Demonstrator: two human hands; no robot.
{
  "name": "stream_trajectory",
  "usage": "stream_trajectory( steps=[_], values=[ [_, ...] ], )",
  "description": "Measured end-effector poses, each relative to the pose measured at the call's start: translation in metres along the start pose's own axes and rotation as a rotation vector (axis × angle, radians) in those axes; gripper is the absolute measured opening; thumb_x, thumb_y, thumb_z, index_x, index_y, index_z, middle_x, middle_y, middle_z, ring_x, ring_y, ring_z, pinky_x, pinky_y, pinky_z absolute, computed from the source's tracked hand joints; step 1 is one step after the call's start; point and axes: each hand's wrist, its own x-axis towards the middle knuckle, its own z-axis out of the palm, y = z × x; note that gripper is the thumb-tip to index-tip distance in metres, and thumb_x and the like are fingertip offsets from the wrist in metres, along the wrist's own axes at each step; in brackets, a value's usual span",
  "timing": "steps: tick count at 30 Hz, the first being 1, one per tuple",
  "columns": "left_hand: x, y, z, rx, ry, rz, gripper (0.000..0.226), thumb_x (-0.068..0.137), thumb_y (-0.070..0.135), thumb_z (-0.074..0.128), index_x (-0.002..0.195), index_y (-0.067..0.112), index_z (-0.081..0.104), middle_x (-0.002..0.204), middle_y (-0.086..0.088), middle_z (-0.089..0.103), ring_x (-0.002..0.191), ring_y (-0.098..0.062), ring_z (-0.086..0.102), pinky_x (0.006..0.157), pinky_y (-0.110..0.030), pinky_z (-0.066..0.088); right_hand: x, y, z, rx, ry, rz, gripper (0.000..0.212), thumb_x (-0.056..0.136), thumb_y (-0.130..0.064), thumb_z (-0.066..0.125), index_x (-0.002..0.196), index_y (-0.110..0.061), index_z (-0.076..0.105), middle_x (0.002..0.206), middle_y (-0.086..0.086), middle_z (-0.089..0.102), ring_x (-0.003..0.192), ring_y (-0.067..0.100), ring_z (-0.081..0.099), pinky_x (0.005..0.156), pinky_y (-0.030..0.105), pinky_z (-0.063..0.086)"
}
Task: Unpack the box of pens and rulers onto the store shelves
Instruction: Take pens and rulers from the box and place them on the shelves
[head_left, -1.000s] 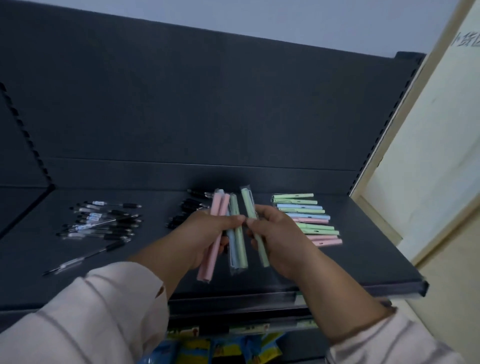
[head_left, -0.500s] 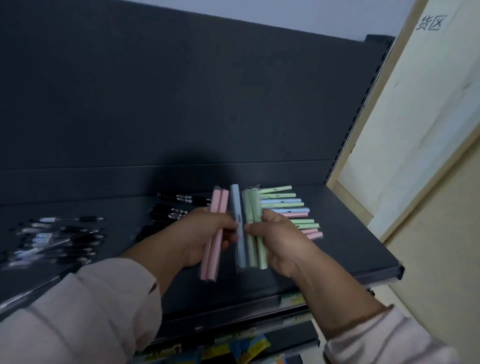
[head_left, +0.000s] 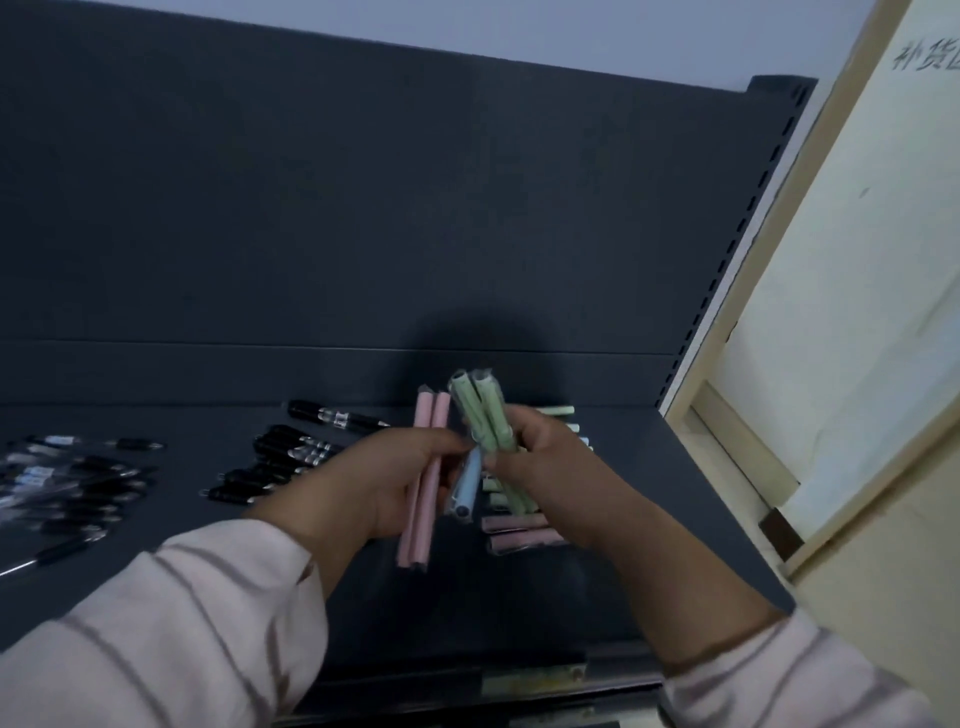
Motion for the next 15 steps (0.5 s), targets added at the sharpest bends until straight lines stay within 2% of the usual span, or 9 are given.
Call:
stream_trajectory(
  steps=[2,4,6,9,12,13,15],
  values=[
    [0.006,0.003,0.012,-0.067,0.004,-0.002,0.013,0.089,0.012,0.059,0.095,0.003,0.065,0.070,-0.008,0.061,0.055,-0.016,0.055,0.044,-0.019,0.047,0.004,0.003,-0.016,-0.034,-0.036,-0.012,0.035,0.089,-0.002,0.057,0.117,-0.024,0.062,0.111,0.006,0.068,0.105,0.021,0.063,0.090,0.030,0.052],
    [0.013,0.004,0.022,-0.145,-0.001,-0.010,0.014,0.087,0.011,0.058,0.096,0.003,0.065,0.071,-0.008,0.061,0.051,-0.015,0.054,0.041,-0.018,0.045,0.008,0.006,-0.033,-0.059,-0.073,-0.028,0.035,0.090,0.001,0.055,0.119,-0.019,0.061,0.109,0.005,0.067,0.095,0.011,0.063,0.079,0.014,0.051],
    [0.017,0.003,0.030,-0.196,-0.021,-0.009,0.016,0.085,0.010,0.056,0.096,0.002,0.065,0.073,-0.010,0.062,0.049,-0.015,0.055,0.040,-0.018,0.041,0.013,0.012,-0.046,-0.105,-0.094,-0.045,0.033,0.091,-0.001,0.055,0.118,-0.017,0.061,0.102,0.001,0.066,0.086,0.003,0.058,0.070,0.007,0.046],
    [0.019,0.000,0.043,-0.192,-0.062,0.009,0.019,0.083,0.014,0.056,0.093,0.002,0.067,0.079,-0.014,0.065,0.057,-0.019,0.061,0.042,-0.019,0.042,0.022,0.022,-0.061,-0.167,-0.138,-0.056,0.026,0.092,-0.010,0.057,0.115,-0.022,0.061,0.099,0.000,0.066,0.084,0.002,0.057,0.072,0.016,0.046],
    [0.024,-0.001,0.053,-0.227,-0.006,-0.009,0.029,0.094,0.032,0.052,0.092,0.006,0.065,0.079,-0.016,0.066,0.061,-0.022,0.062,0.042,-0.020,0.045,0.033,0.027,-0.074,-0.236,-0.194,-0.042,0.015,0.095,-0.015,0.056,0.108,-0.020,0.058,0.091,-0.003,0.063,0.072,-0.007,0.056,0.062,0.010,0.042],
    [0.026,-0.001,0.054,-0.243,0.027,-0.015,0.032,0.096,0.037,0.049,0.093,0.008,0.063,0.076,-0.015,0.066,0.061,-0.022,0.062,0.043,-0.020,0.046,0.036,0.029,-0.078,-0.272,-0.208,-0.043,0.012,0.095,-0.015,0.056,0.106,-0.021,0.057,0.088,-0.005,0.062,0.070,-0.006,0.056,0.062,0.011,0.043],
    [0.029,-0.001,0.054,-0.243,0.093,-0.024,0.037,0.097,0.041,0.046,0.094,0.007,0.060,0.071,-0.011,0.066,0.056,-0.020,0.062,0.049,-0.024,0.048,0.042,0.034,-0.086,-0.302,-0.223,-0.038,0.009,0.094,-0.016,0.056,0.101,-0.022,0.057,0.089,0.000,0.065,0.078,0.007,0.063,0.070,0.025,0.050]
  ],
)
